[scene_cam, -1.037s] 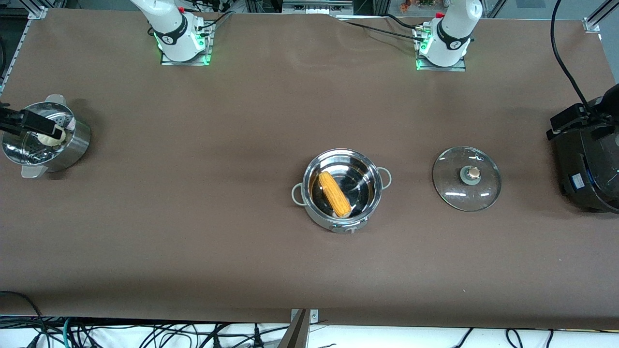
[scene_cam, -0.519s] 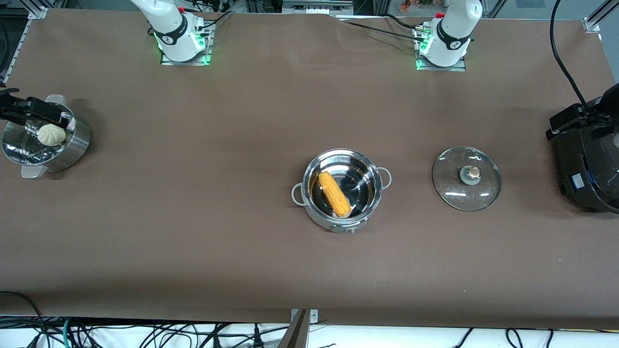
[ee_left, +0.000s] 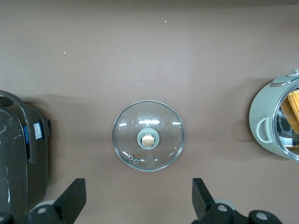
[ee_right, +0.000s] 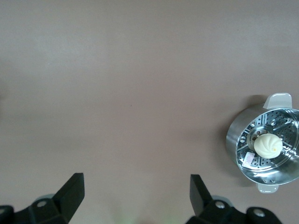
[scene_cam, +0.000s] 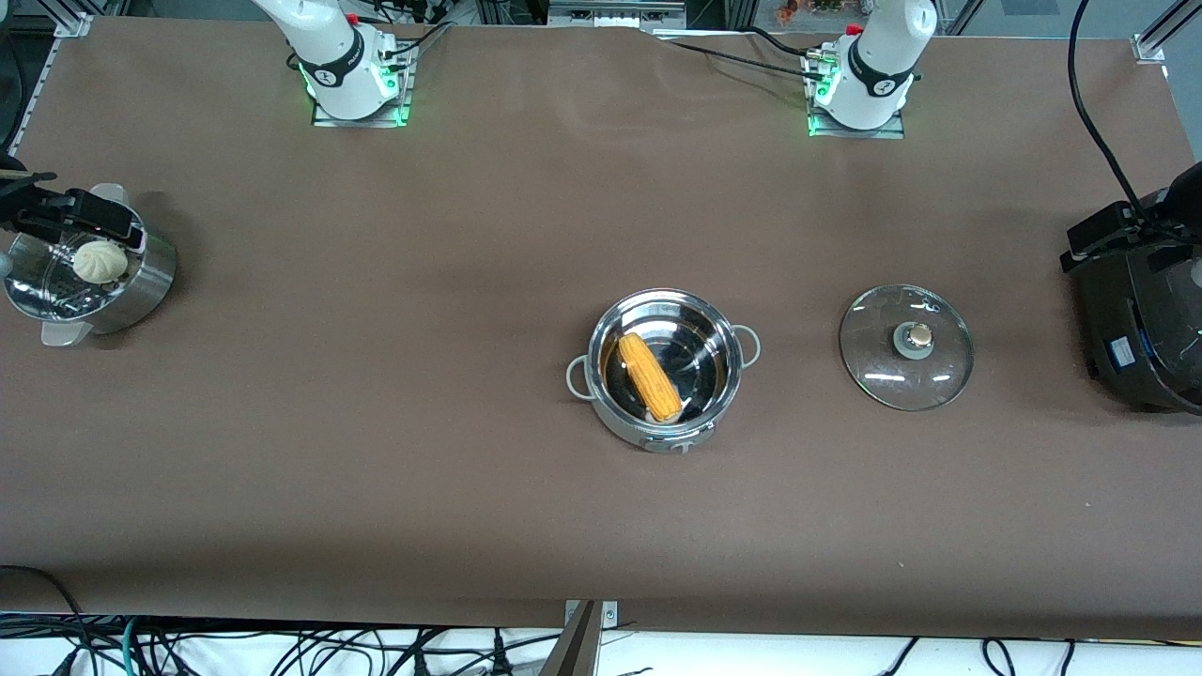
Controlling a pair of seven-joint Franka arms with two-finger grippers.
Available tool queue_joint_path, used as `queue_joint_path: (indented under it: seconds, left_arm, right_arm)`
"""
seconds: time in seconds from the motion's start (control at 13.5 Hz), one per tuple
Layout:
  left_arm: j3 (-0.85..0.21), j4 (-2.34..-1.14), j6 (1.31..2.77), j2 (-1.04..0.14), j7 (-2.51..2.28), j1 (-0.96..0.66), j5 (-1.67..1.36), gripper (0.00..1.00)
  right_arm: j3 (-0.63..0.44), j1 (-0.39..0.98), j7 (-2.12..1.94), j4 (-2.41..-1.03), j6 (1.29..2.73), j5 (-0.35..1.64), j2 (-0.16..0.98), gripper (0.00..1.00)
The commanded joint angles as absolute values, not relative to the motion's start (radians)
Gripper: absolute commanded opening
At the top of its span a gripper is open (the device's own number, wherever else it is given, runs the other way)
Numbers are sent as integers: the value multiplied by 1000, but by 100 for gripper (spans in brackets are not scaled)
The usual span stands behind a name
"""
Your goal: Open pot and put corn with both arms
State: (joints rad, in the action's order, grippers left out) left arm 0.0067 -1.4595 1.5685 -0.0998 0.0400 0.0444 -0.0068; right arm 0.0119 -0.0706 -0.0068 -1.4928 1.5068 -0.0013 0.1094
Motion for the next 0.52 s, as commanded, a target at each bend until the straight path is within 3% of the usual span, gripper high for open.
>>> queue_joint_path:
  seconds: [0.0,0.44]
  left_arm:
    - [0,-1447,1555,-103,32,43,23,100]
    - [0,-1448,1555,-103,32,43,23,100]
  right_arm:
    - [14,-66,2,-1485,1512,-17,115,100]
    - [15,-64,2,-1483,1520,-20,123,100]
